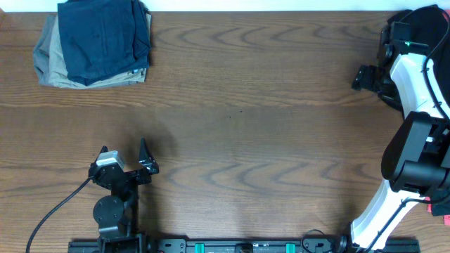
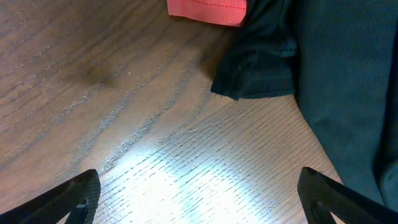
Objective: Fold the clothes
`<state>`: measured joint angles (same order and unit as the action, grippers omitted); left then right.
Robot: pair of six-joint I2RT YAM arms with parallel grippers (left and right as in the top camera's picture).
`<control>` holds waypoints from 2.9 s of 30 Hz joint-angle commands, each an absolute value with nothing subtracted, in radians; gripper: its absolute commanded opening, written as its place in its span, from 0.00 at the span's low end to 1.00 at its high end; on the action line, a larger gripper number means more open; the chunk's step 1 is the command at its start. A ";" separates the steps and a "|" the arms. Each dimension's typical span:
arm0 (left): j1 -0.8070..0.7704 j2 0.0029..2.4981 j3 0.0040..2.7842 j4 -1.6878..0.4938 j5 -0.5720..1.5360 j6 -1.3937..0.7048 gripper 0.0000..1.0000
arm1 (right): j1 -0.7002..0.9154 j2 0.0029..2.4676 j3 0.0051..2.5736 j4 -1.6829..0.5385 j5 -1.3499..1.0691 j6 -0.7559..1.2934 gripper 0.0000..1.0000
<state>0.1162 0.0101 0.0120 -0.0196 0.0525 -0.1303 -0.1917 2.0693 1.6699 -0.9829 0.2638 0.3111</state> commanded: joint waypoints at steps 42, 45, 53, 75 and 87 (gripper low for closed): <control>0.118 0.004 0.004 -0.067 0.036 -0.125 0.98 | 0.186 0.812 1.431 -1.003 0.229 0.374 0.99; 0.118 0.004 0.004 -0.067 0.036 -0.125 0.98 | 0.186 0.679 1.205 -0.865 0.173 0.374 0.99; 0.118 0.004 0.004 -0.067 0.036 -0.125 0.98 | 0.183 0.349 0.603 -0.347 0.096 0.359 0.99; 0.118 0.004 0.004 -0.067 0.036 -0.125 0.98 | 0.004 0.005 0.005 0.012 -0.035 0.358 0.99; 0.118 0.004 0.004 -0.067 0.036 -0.125 0.98 | -0.004 0.006 0.006 -0.076 -0.034 0.206 0.99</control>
<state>0.1162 0.0101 0.0212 -0.0326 0.0517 -0.1303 0.0124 0.0113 0.0067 -0.0654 -0.0299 0.2623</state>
